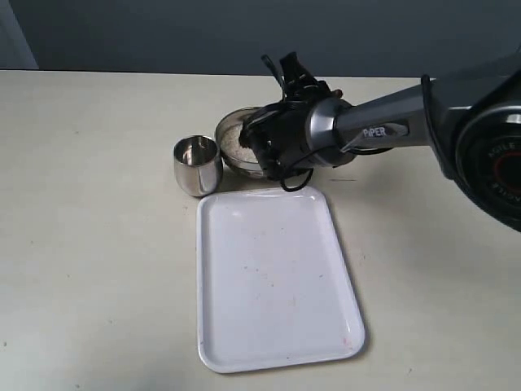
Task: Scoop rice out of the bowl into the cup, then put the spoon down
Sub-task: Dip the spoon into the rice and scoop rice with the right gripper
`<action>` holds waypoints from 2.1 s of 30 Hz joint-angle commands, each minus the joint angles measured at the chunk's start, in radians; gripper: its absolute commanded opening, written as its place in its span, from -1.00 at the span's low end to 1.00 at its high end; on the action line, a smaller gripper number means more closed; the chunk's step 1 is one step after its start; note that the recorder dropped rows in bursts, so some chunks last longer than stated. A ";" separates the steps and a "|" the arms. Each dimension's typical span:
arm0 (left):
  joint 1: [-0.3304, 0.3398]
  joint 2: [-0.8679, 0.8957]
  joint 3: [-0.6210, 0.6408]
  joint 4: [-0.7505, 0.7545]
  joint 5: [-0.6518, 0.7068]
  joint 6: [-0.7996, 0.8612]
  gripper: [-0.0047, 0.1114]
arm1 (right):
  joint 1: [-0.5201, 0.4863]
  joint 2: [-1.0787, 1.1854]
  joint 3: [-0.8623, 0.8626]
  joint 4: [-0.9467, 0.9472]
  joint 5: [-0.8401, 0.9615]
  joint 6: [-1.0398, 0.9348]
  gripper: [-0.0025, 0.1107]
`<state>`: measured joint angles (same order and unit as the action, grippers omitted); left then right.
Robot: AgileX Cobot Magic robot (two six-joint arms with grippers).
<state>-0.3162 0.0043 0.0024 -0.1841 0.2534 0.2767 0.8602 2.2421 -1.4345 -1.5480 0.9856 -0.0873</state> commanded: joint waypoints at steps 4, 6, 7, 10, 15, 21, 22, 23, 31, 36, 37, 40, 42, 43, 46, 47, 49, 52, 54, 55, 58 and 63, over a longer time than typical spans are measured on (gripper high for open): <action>-0.005 -0.004 -0.002 0.002 -0.015 -0.005 -0.91 | -0.004 -0.004 -0.007 0.110 -0.058 -0.061 -0.97; -0.005 -0.004 -0.002 0.002 -0.015 -0.005 -0.91 | -0.006 -0.004 -0.007 0.140 -0.062 -0.079 -0.97; -0.005 -0.004 -0.002 0.002 -0.015 -0.005 -0.91 | -0.006 -0.004 -0.007 0.147 -0.062 -0.079 -0.97; -0.005 -0.004 -0.002 0.002 -0.015 -0.005 -0.91 | -0.019 -0.010 -0.007 0.177 -0.059 -0.077 -0.97; -0.005 -0.004 -0.002 0.002 -0.015 -0.005 -0.91 | -0.043 -0.036 -0.007 0.284 -0.075 -0.075 -0.97; -0.005 -0.004 -0.002 0.002 -0.015 -0.005 -0.91 | -0.068 -0.067 -0.007 0.359 -0.102 -0.073 -0.97; -0.005 -0.004 -0.002 0.002 -0.015 -0.005 -0.91 | -0.070 -0.073 -0.007 0.376 -0.111 -0.073 -0.97; -0.005 -0.004 -0.002 0.002 -0.015 -0.005 -0.91 | -0.072 -0.078 -0.007 0.396 -0.118 -0.073 -0.97; -0.005 -0.004 -0.002 0.002 -0.015 -0.005 -0.91 | -0.072 -0.088 -0.007 0.547 -0.146 -0.094 -0.97; -0.005 -0.004 -0.002 0.002 -0.015 -0.005 -0.91 | -0.092 -0.090 -0.007 0.648 -0.135 -0.099 -0.97; -0.005 -0.004 -0.002 0.002 -0.015 -0.005 -0.91 | -0.094 -0.092 -0.007 0.666 -0.128 -0.104 -0.97; -0.005 -0.004 -0.002 0.002 -0.015 -0.005 -0.91 | -0.106 -0.106 -0.007 0.735 -0.121 -0.176 -0.97; -0.005 -0.004 -0.002 0.002 -0.015 -0.005 -0.91 | -0.112 -0.116 -0.007 0.776 -0.121 -0.217 -0.97; -0.005 -0.004 -0.002 0.002 -0.015 -0.005 -0.91 | -0.115 -0.120 -0.007 0.802 -0.121 -0.235 -0.97; -0.005 -0.004 -0.002 0.002 -0.015 -0.005 -0.91 | -0.122 -0.131 -0.007 0.839 -0.119 -0.261 -0.97; -0.005 -0.004 -0.002 0.002 -0.015 -0.005 -0.91 | -0.127 -0.132 -0.007 0.846 -0.118 -0.269 -0.97; -0.005 -0.004 -0.002 0.002 -0.015 -0.005 -0.91 | -0.130 -0.138 -0.007 0.859 -0.101 -0.282 -0.97; -0.005 -0.004 -0.002 0.002 -0.015 -0.005 -0.91 | -0.137 -0.144 -0.007 0.876 -0.097 -0.300 -0.97; -0.005 -0.004 -0.002 0.002 -0.015 -0.005 -0.91 | -0.142 -0.151 -0.007 0.881 -0.094 -0.309 -0.97; -0.005 -0.004 -0.002 0.002 -0.015 -0.005 -0.91 | -0.142 -0.151 -0.007 0.881 -0.094 -0.309 -0.97; -0.005 -0.004 -0.002 0.002 -0.015 -0.005 -0.91 | -0.142 -0.153 -0.007 0.885 -0.083 -0.333 -0.97; -0.005 -0.004 -0.002 0.002 -0.015 -0.005 -0.91 | -0.142 -0.155 -0.007 0.906 -0.075 -0.352 -0.97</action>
<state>-0.3162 0.0043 0.0024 -0.1841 0.2534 0.2767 0.7232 2.1003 -1.4392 -0.6538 0.8959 -0.4224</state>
